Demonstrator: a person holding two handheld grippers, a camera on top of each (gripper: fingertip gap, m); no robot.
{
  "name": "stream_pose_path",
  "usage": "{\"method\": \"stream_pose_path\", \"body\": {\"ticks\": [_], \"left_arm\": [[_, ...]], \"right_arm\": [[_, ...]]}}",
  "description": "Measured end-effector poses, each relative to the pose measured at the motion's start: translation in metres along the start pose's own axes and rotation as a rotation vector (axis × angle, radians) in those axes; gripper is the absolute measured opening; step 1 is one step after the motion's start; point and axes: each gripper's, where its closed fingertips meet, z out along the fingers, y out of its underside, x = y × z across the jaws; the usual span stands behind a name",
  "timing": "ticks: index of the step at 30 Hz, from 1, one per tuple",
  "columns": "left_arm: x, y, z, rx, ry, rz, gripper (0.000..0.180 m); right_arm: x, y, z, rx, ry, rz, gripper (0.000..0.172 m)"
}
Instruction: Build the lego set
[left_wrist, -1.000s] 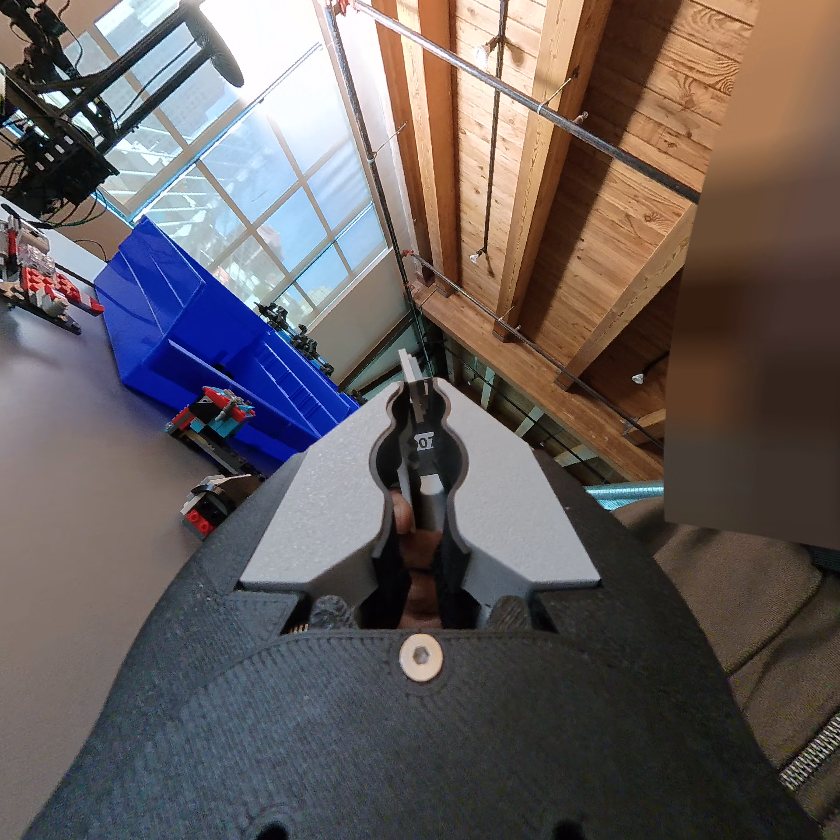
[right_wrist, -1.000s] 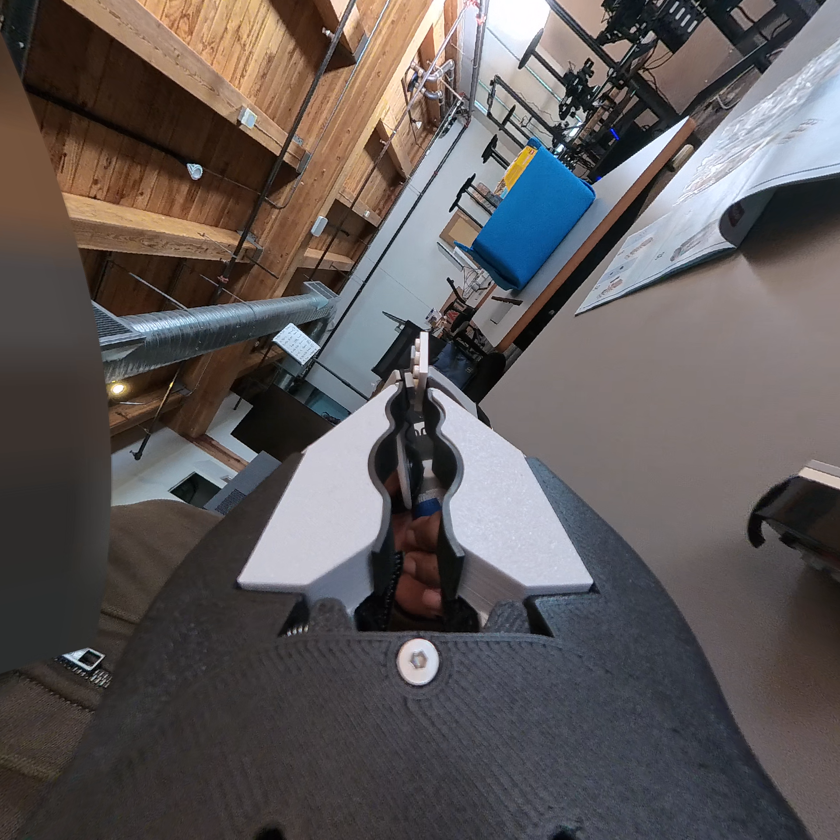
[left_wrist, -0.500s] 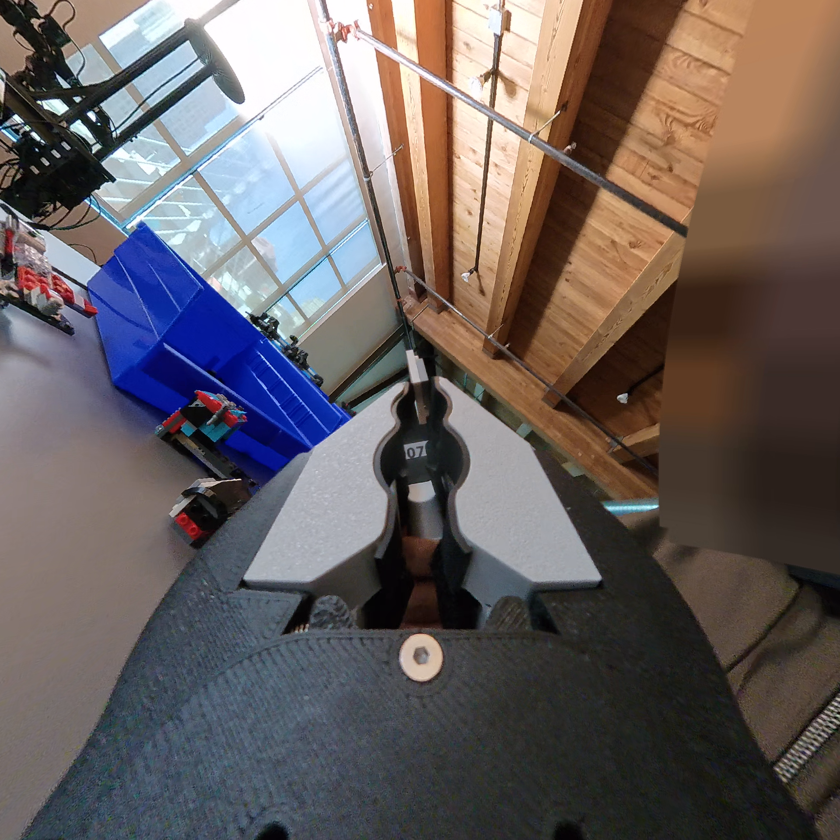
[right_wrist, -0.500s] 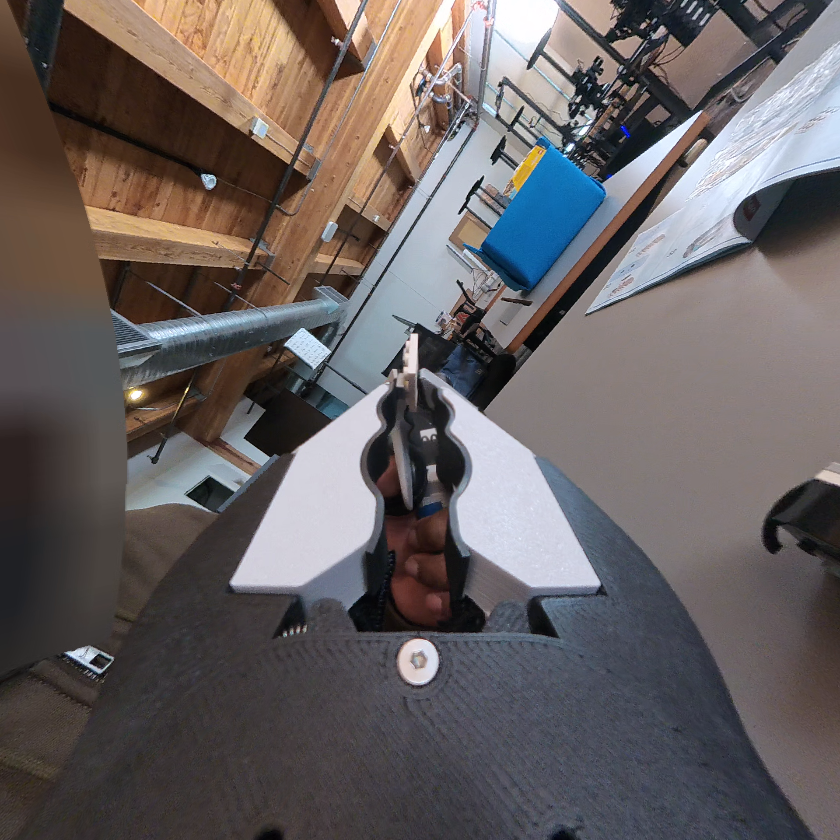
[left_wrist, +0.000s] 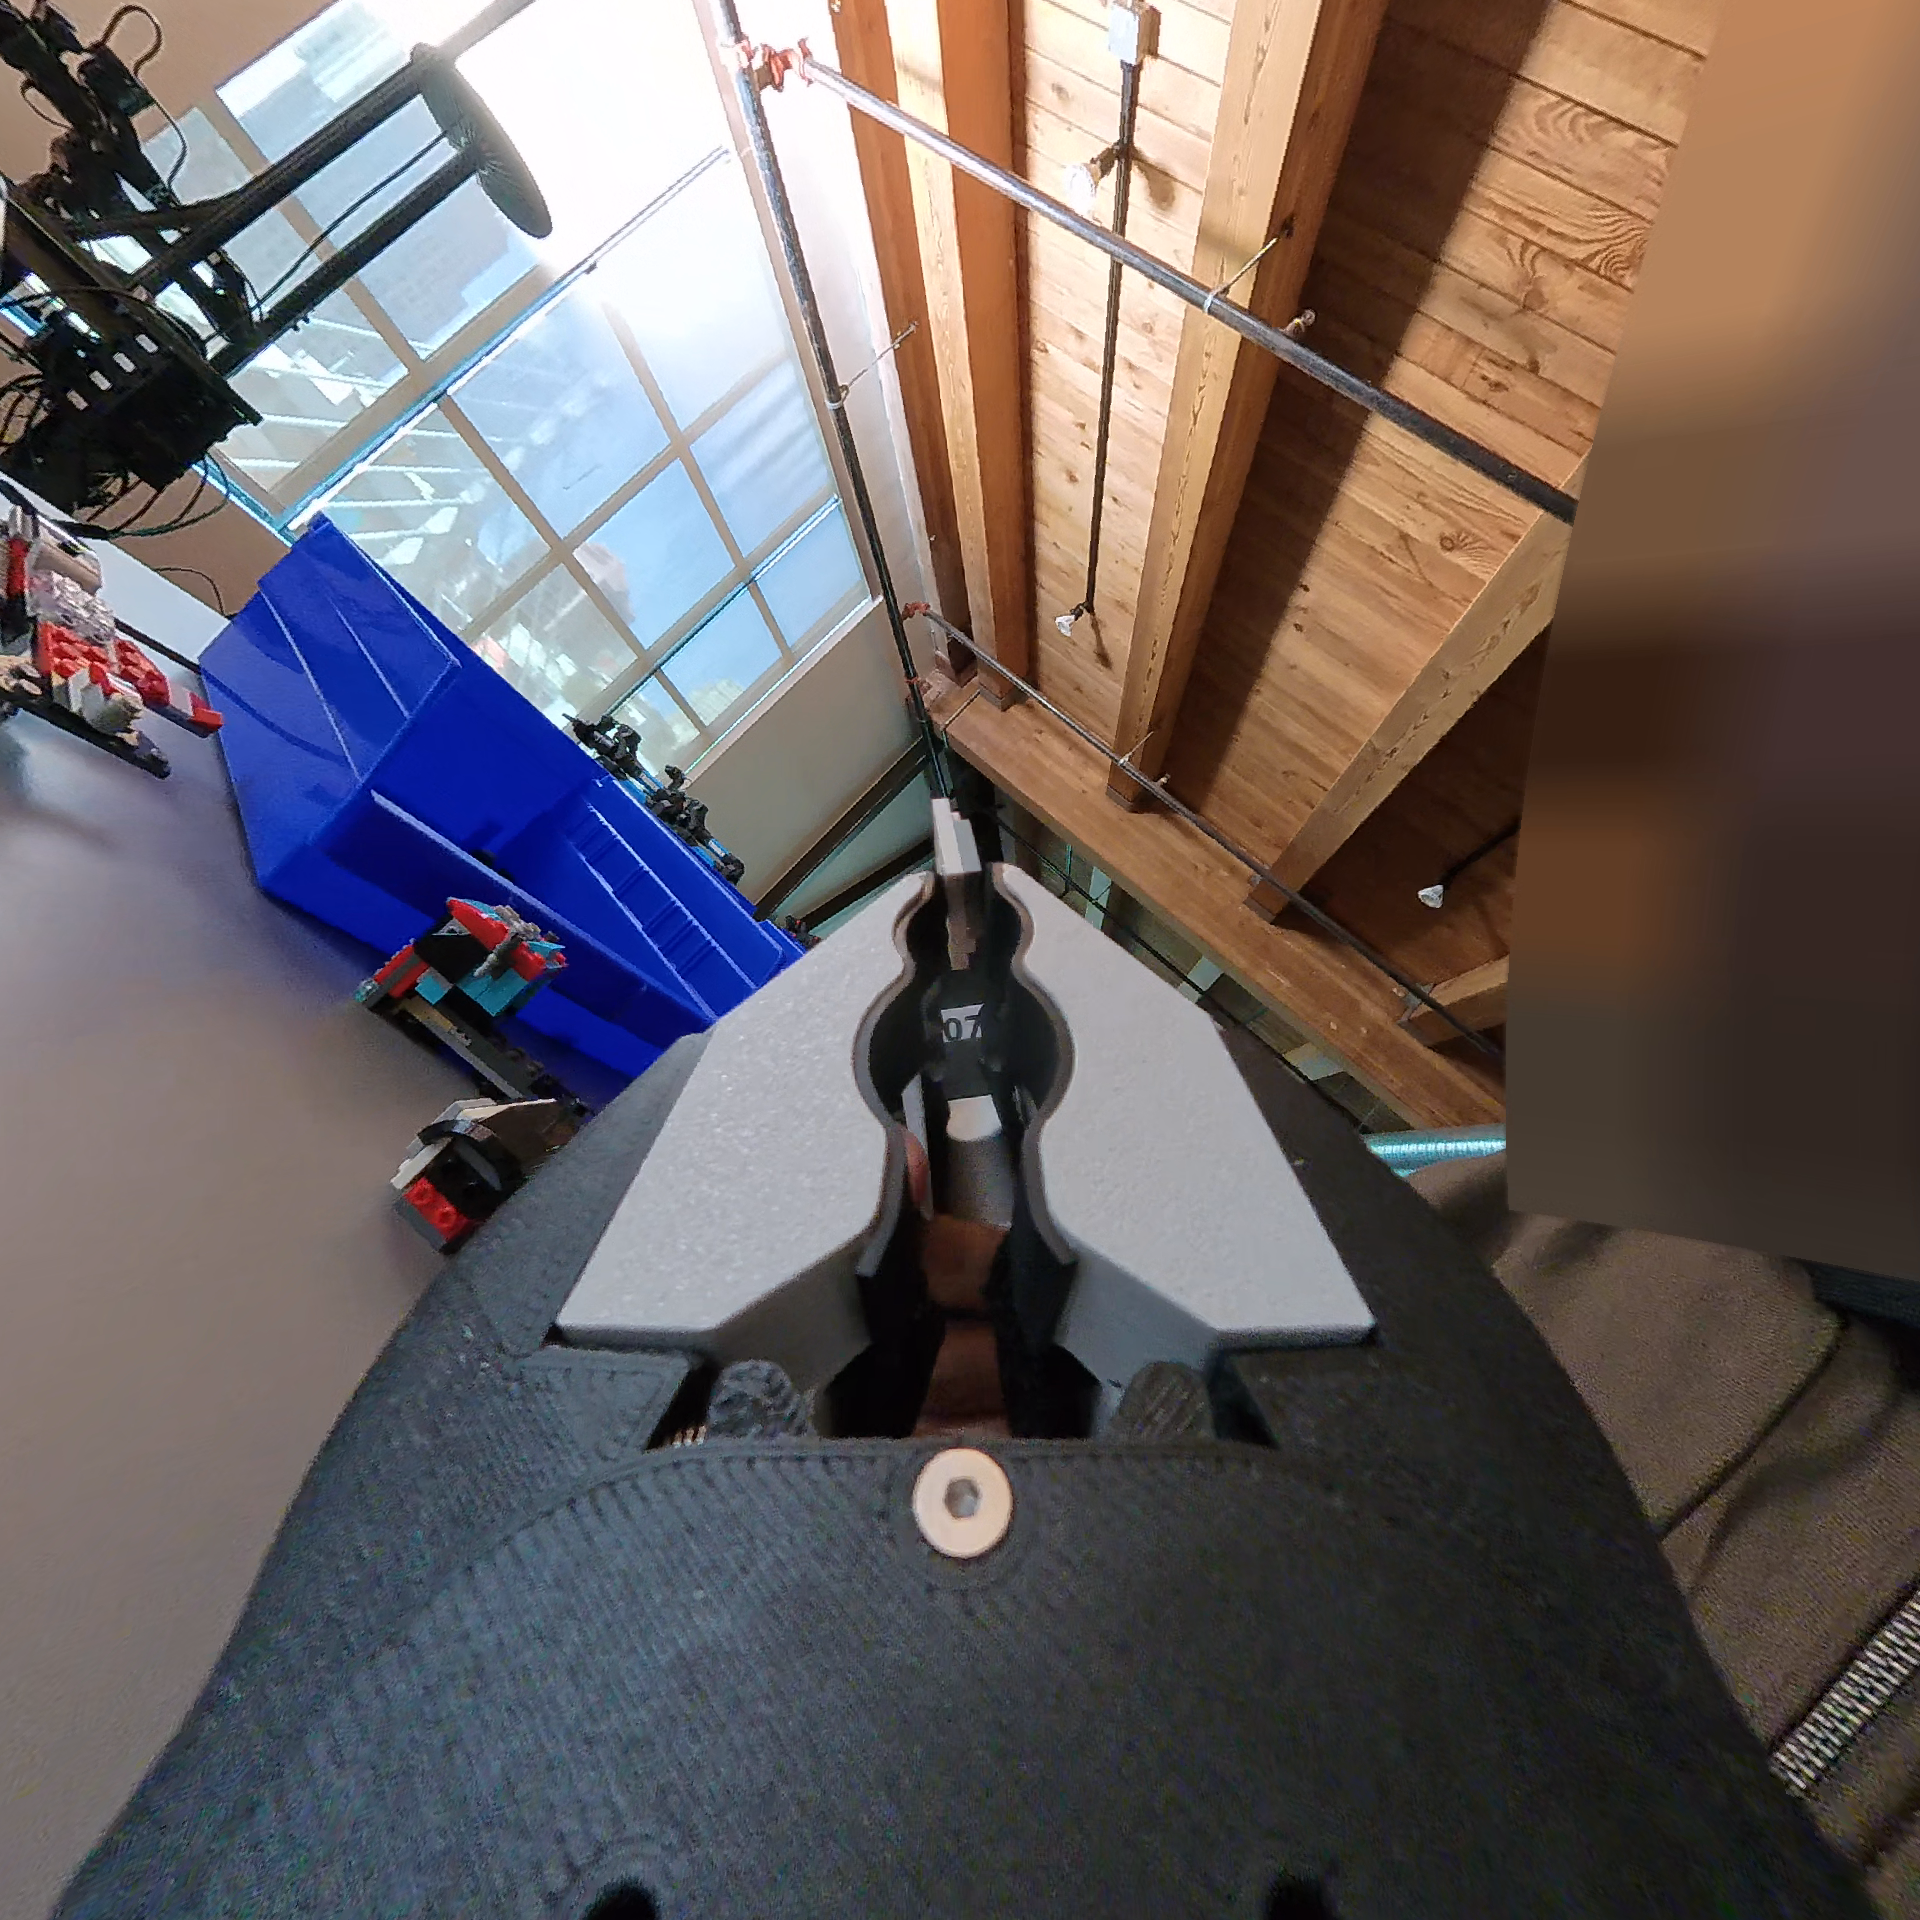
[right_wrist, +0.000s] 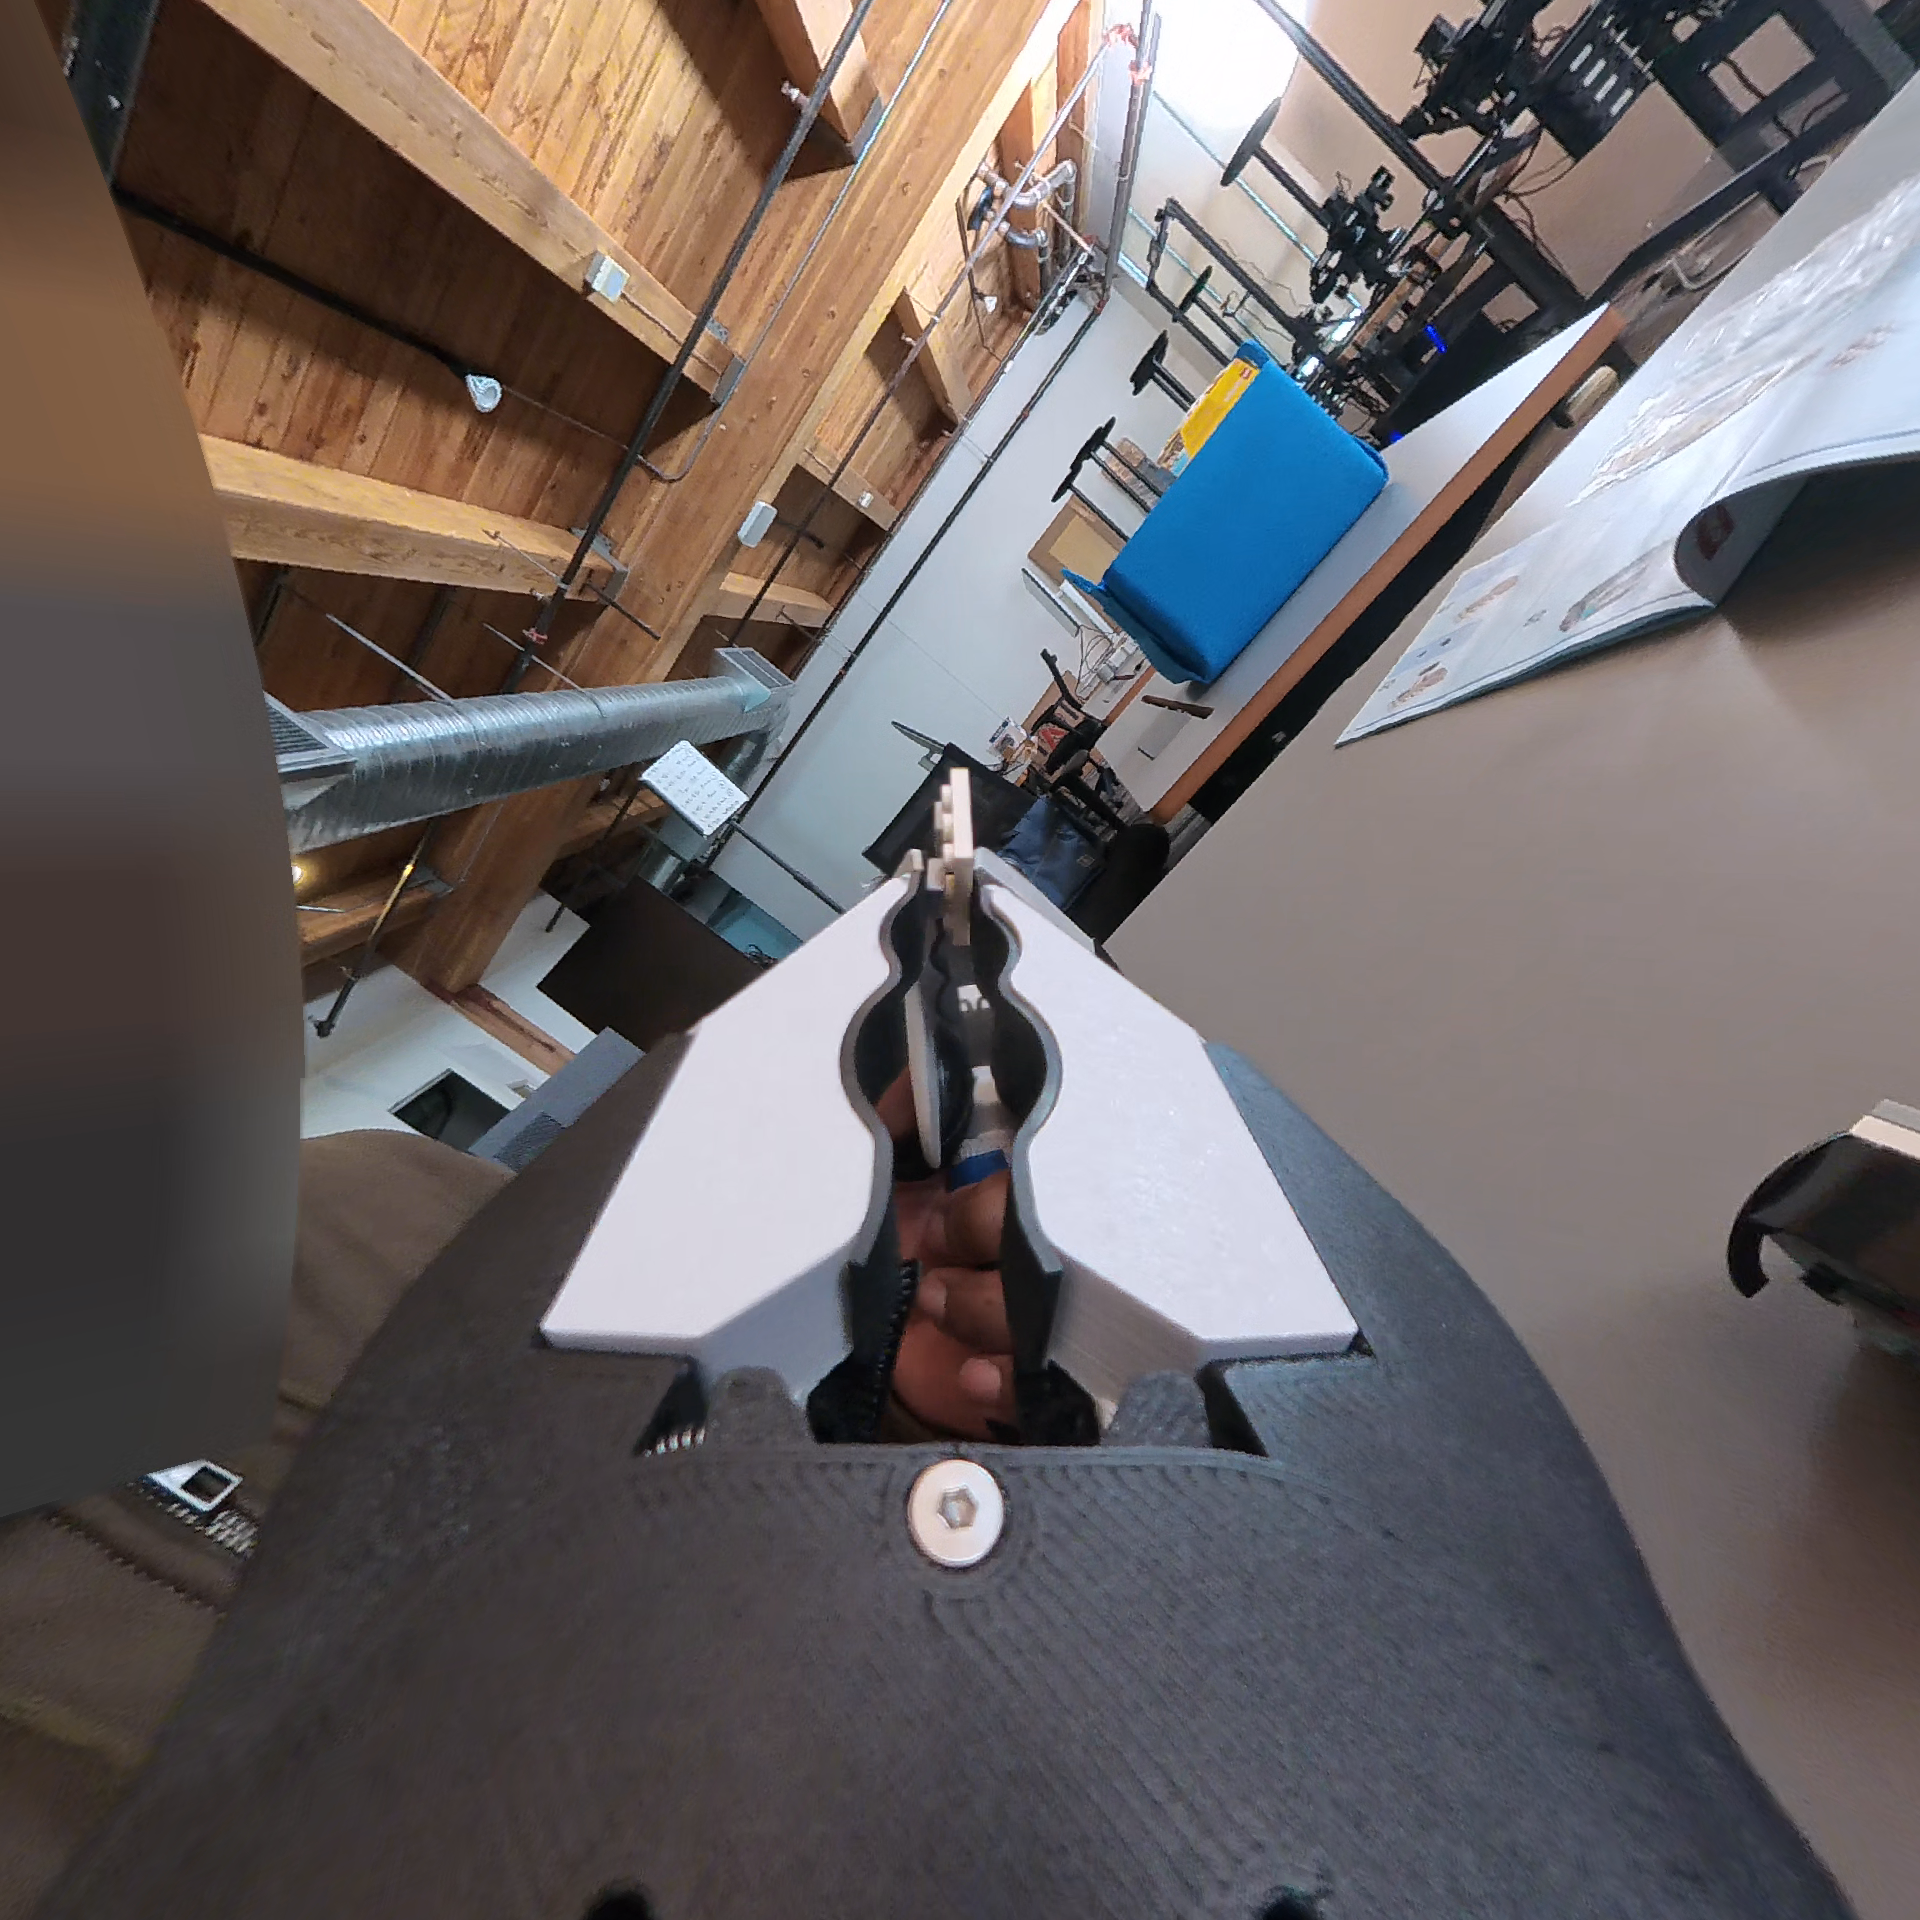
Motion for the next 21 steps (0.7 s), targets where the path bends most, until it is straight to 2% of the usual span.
{"method": "stream_pose_path", "body": {"ticks": [12, 18, 21], "left_arm": [[0.003, 0.003, 0.000, -0.028, 0.027, -0.018, 0.007], [-0.002, 0.004, 0.002, -0.045, 0.019, -0.065, 0.007], [-0.003, 0.003, 0.002, -0.043, 0.033, -0.123, 0.018]], "right_arm": [[-0.002, 0.002, -0.002, -0.023, 0.012, -0.039, 0.007], [0.005, -0.001, -0.004, 0.019, 0.036, -0.018, 0.007], [0.011, -0.003, -0.005, 0.045, 0.055, 0.023, 0.007]]}}
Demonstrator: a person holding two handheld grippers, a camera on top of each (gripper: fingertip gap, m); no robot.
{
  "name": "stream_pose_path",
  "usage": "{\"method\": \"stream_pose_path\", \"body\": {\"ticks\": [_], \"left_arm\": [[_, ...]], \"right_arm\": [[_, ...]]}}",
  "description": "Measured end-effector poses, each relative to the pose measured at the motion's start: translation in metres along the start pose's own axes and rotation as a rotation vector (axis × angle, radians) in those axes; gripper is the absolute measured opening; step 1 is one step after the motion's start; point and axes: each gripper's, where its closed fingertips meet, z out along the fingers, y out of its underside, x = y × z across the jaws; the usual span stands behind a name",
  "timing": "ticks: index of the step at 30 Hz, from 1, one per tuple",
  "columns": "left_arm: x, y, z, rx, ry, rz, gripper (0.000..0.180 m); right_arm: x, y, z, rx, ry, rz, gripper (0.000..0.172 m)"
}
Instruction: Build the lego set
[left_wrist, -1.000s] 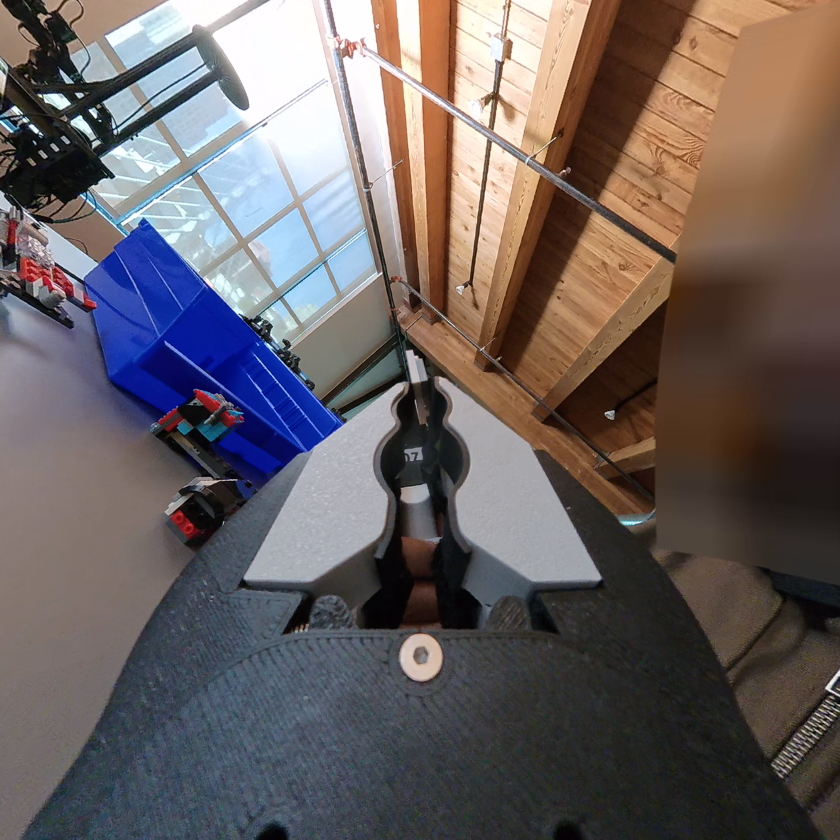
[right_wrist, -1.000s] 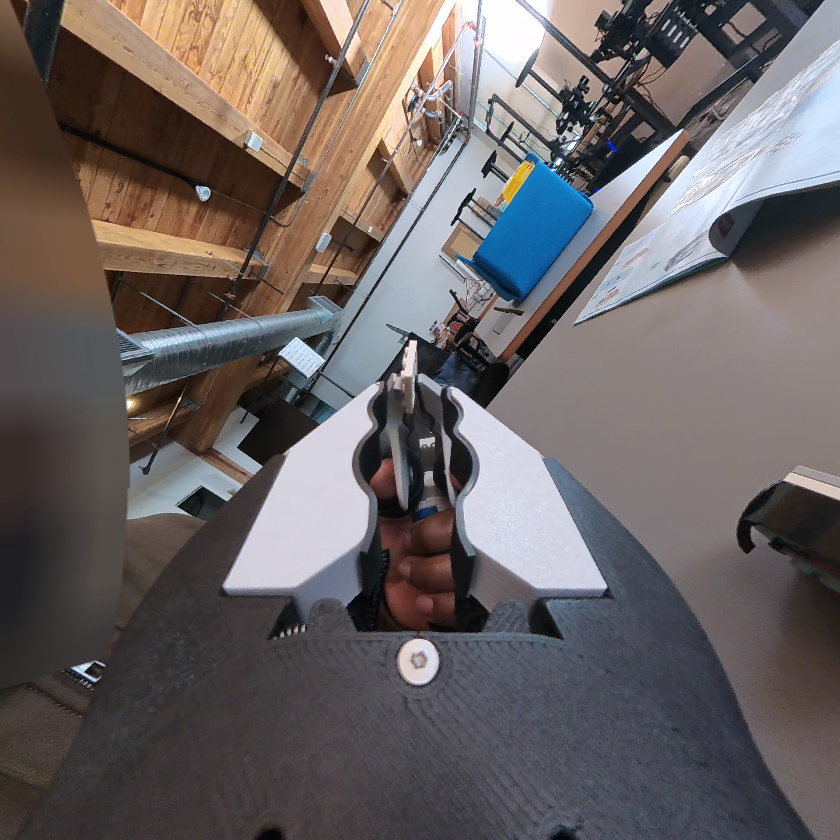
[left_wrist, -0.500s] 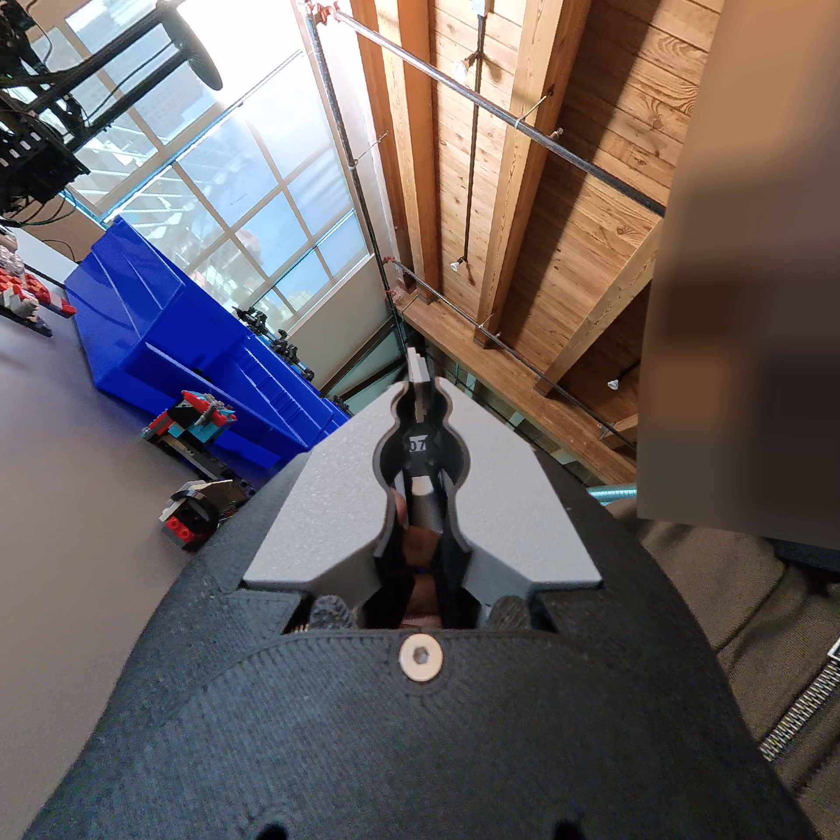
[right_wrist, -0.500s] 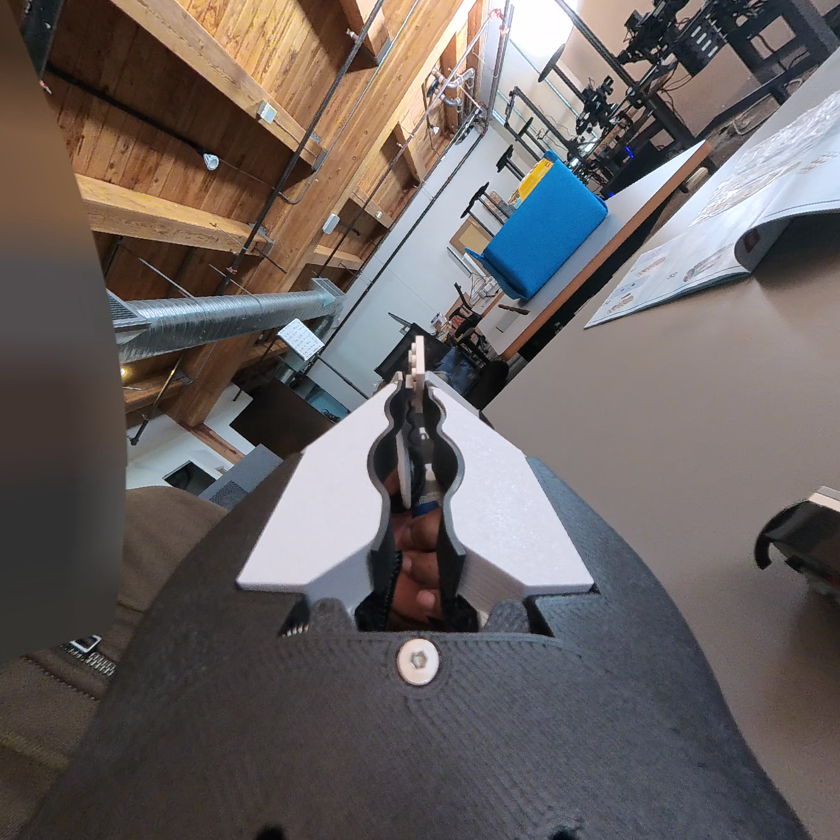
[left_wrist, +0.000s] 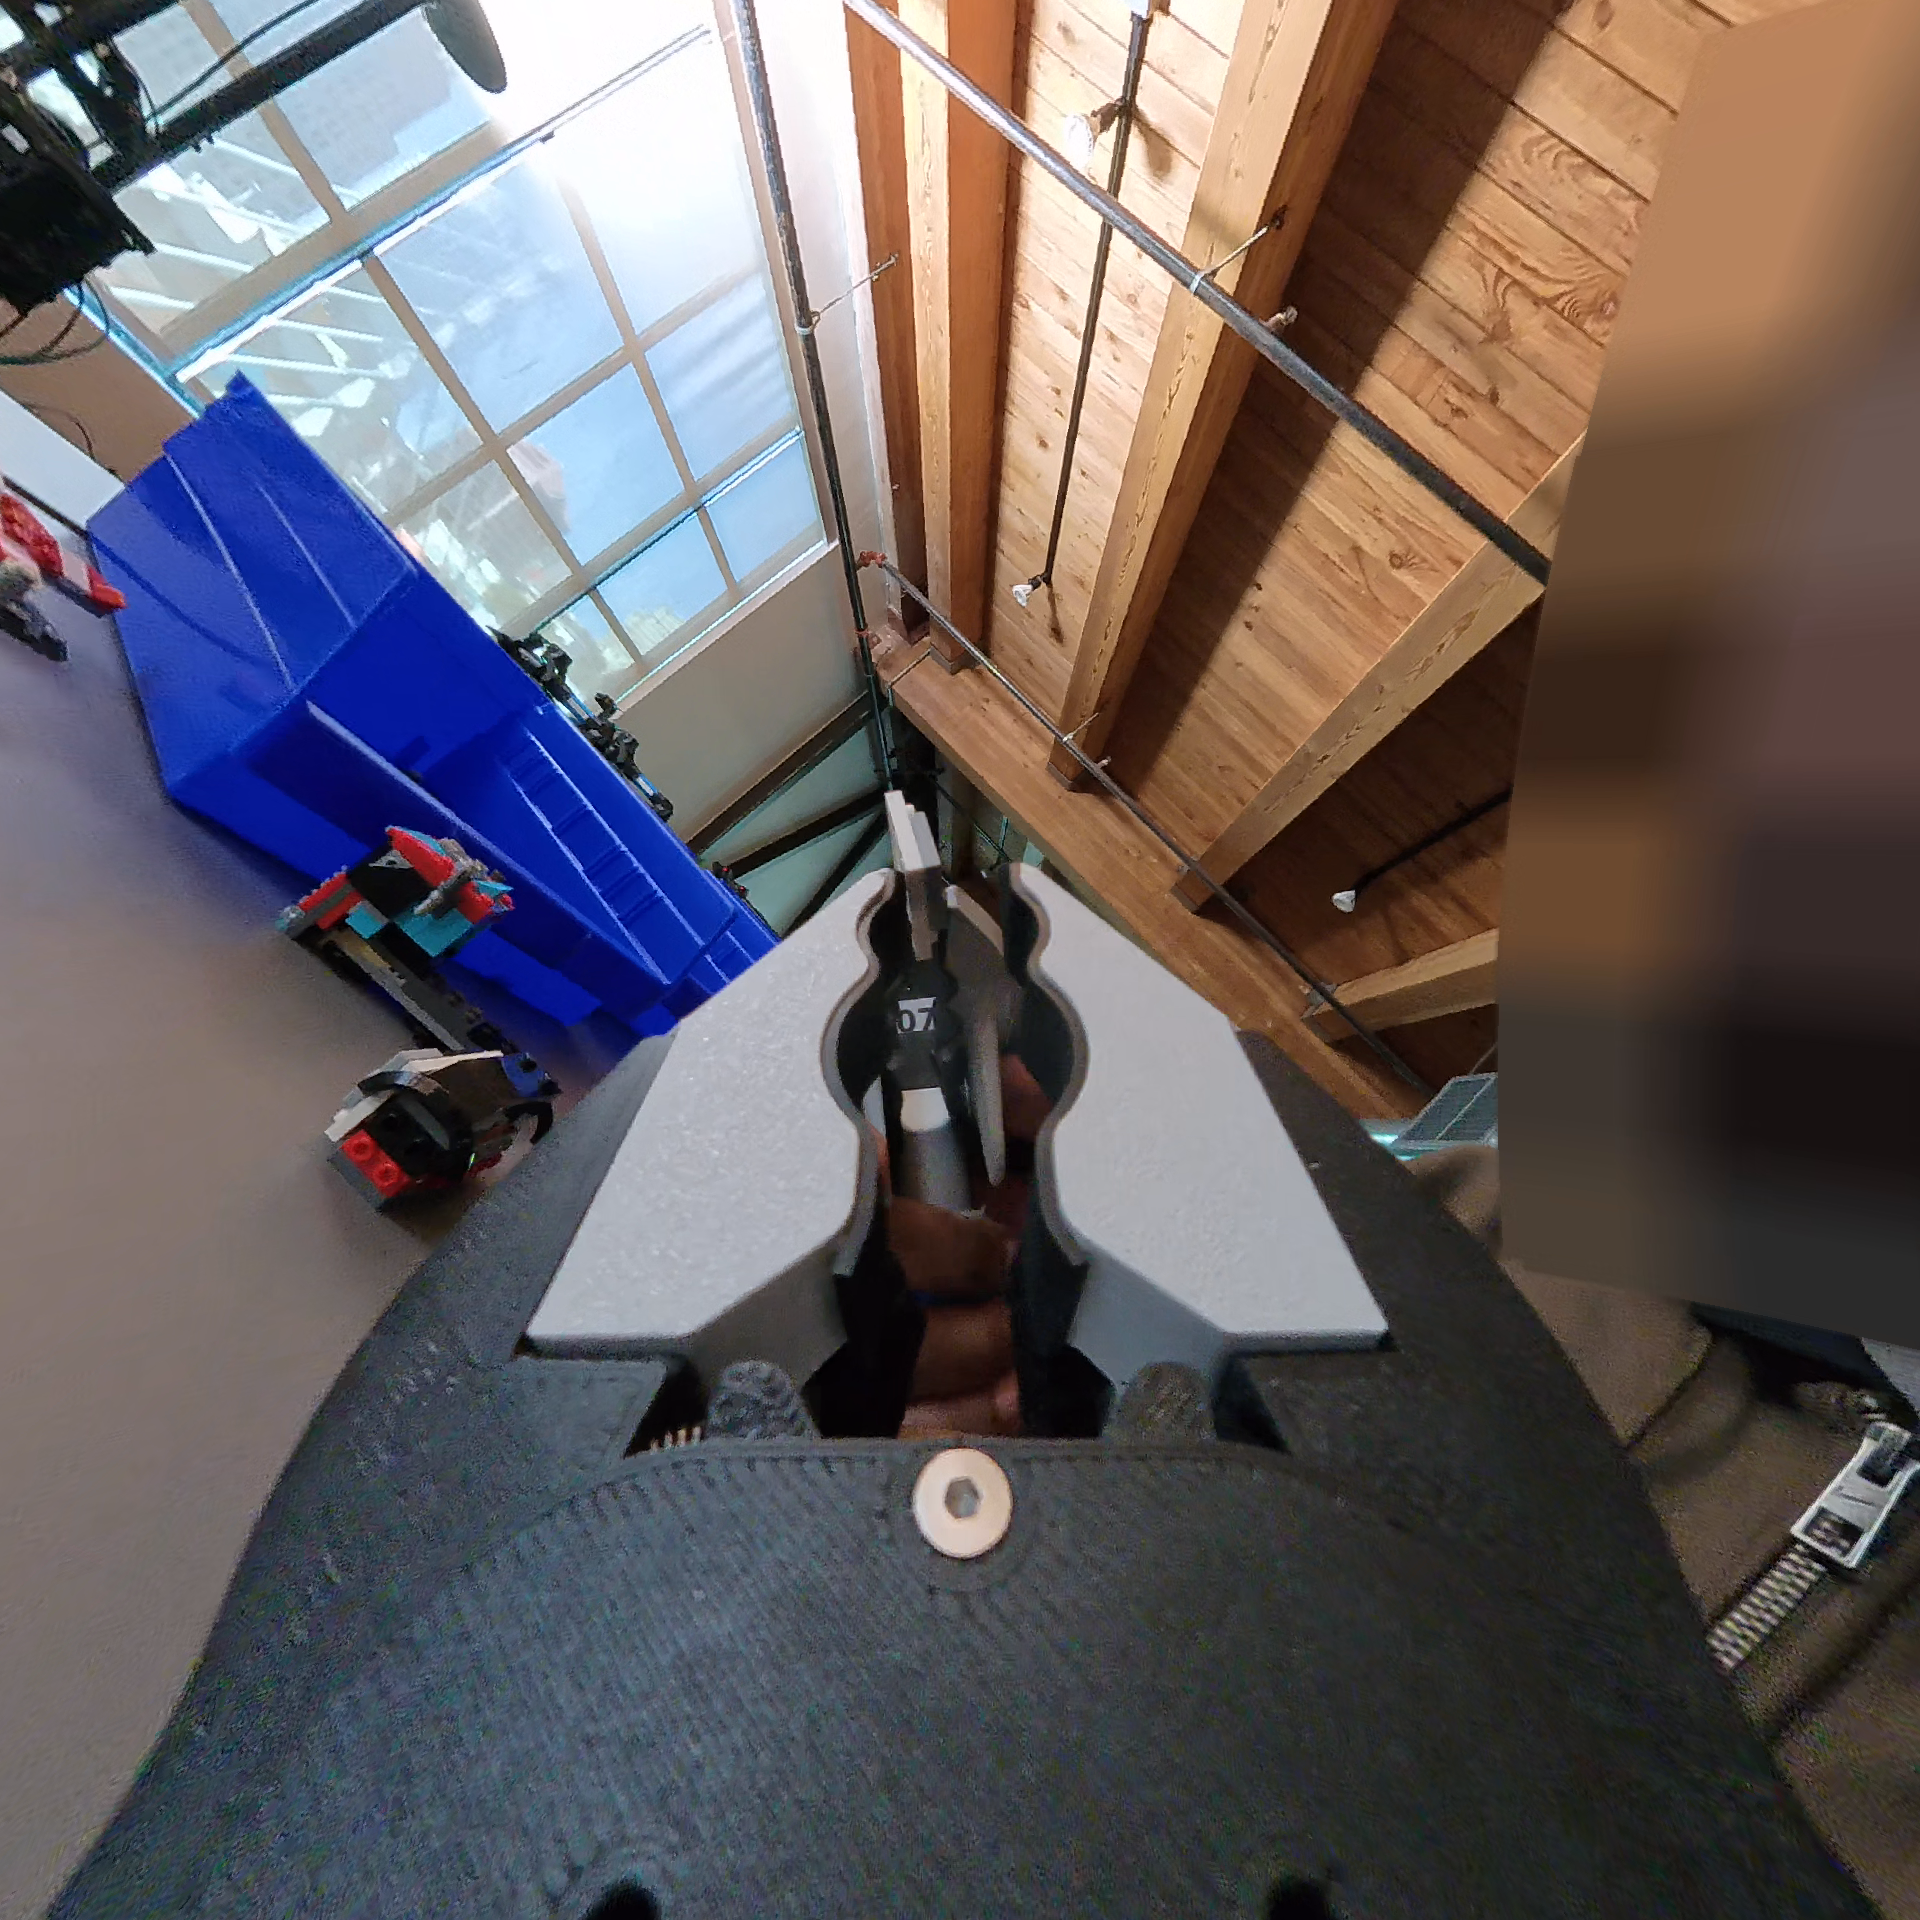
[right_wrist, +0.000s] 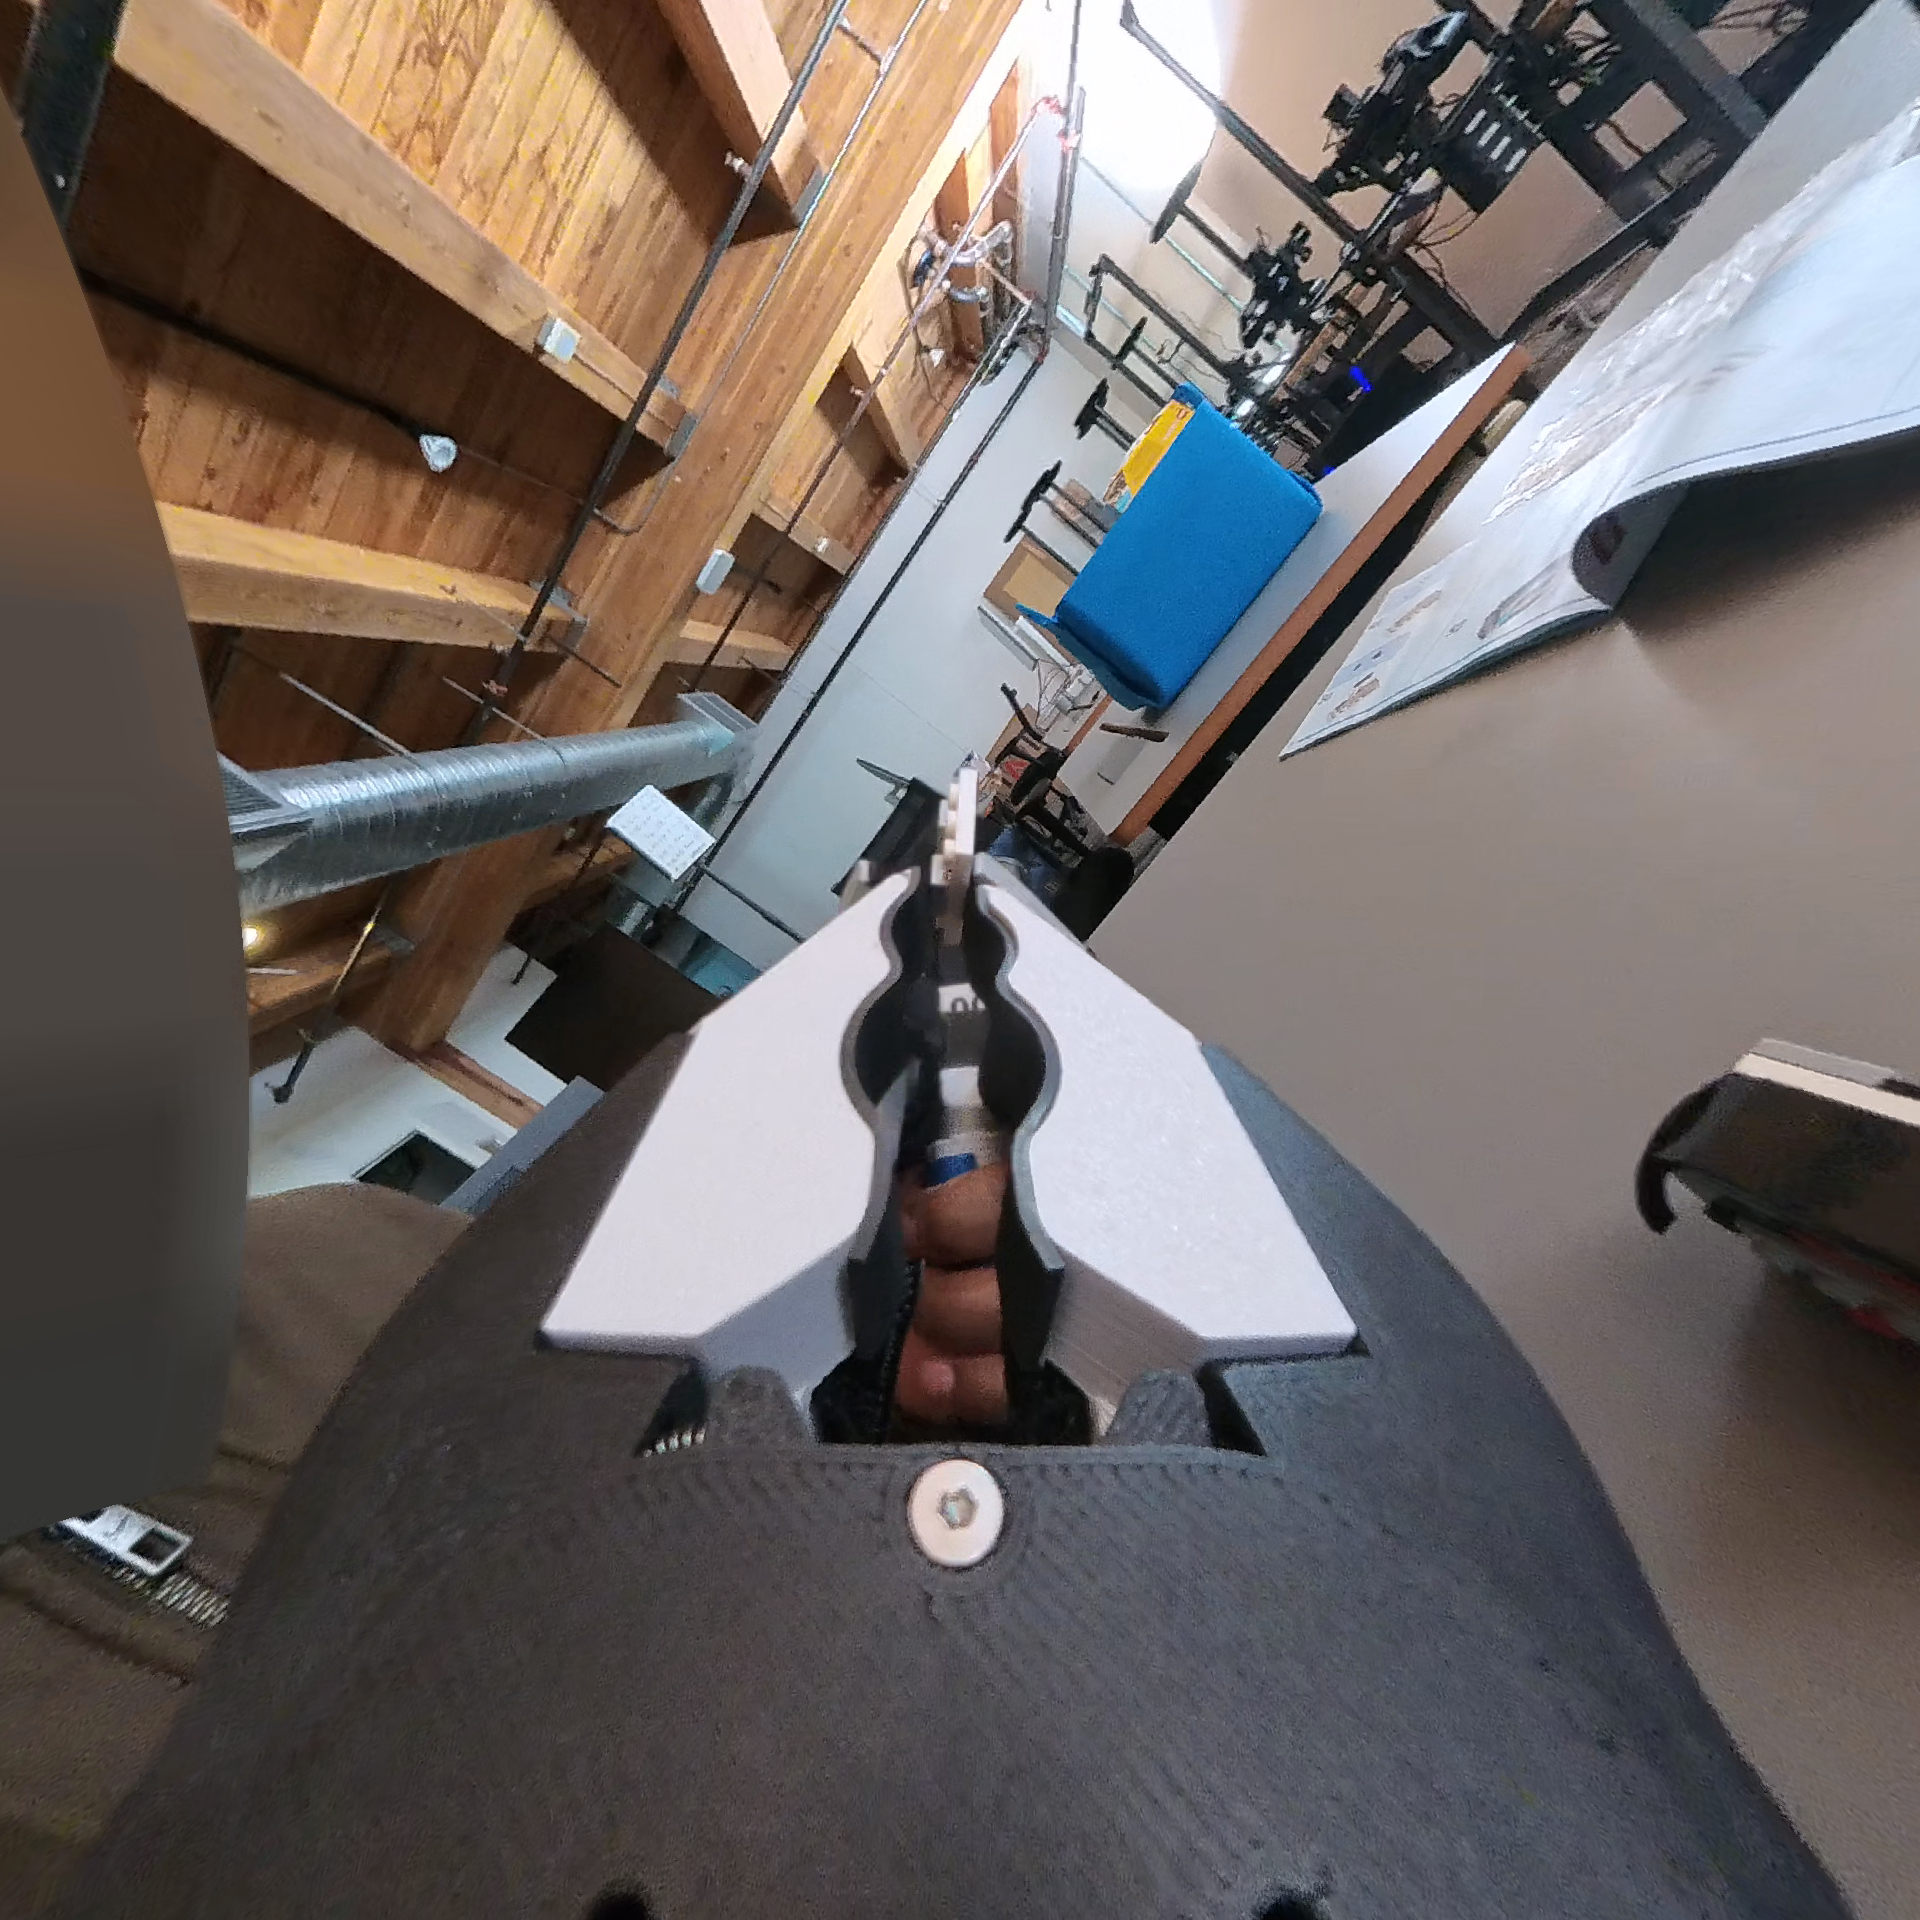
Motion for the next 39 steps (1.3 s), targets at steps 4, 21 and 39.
{"method": "stream_pose_path", "body": {"ticks": [4, 21, 39], "left_arm": [[-0.004, 0.001, 0.000, 0.004, -0.010, -0.053, 0.018], [-0.002, 0.001, -0.002, 0.036, -0.080, 0.050, 0.008], [0.032, 0.007, -0.015, -0.284, 0.024, 0.745, 0.007]], "right_arm": [[0.002, -0.006, -0.002, 0.037, 0.026, -0.018, 0.007], [-0.006, 0.007, 0.005, 0.009, 0.020, -0.118, 0.007], [-0.033, 0.022, -0.005, -0.297, -0.072, -0.679, 0.034]]}}
